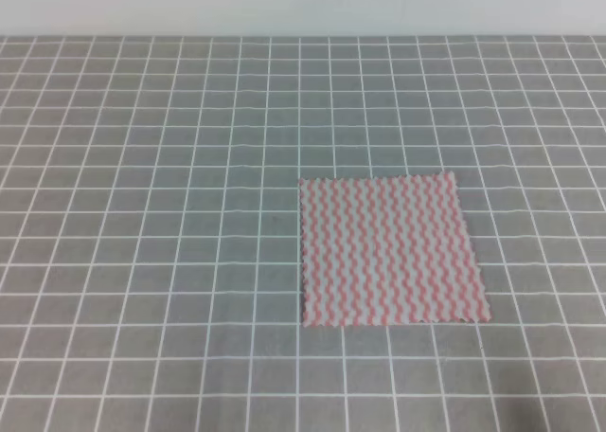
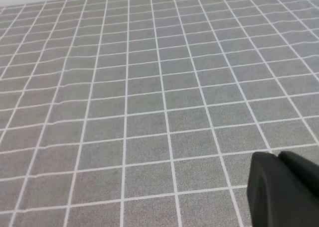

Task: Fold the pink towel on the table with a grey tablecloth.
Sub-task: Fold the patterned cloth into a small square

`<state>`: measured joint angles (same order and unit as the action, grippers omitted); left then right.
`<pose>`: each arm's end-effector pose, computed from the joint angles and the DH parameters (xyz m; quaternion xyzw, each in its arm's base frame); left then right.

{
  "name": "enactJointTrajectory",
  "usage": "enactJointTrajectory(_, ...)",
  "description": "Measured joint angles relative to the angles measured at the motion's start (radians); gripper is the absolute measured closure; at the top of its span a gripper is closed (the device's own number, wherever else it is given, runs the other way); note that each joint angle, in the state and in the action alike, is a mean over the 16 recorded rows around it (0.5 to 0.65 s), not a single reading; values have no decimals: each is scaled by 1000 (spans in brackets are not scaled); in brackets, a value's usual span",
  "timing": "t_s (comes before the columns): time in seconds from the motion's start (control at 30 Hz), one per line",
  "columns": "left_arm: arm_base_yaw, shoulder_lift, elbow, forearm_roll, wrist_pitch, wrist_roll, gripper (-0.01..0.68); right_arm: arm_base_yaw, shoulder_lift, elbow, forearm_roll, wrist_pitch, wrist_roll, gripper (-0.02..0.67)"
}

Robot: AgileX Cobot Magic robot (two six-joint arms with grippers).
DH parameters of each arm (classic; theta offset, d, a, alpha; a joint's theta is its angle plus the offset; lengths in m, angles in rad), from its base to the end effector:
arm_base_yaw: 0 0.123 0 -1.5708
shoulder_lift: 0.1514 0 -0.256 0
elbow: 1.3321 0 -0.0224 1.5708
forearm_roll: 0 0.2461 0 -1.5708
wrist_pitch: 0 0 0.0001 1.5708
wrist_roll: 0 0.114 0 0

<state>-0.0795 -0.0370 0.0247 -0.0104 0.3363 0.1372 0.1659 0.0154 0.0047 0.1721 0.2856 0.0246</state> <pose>0.0988 -0.0083 0.1722 0.0822 0.7813 0.0135 0.6185 0.1005 0.0224 0.1801 -0.0058 0.7786 0.1295 0.6140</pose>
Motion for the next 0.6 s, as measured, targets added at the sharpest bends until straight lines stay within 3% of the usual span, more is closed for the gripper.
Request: enactJointTrajectory(0.6, 0, 11, -8, 0, 5, 0, 674, 0, 2, 19, -3, -12, -1, 665)
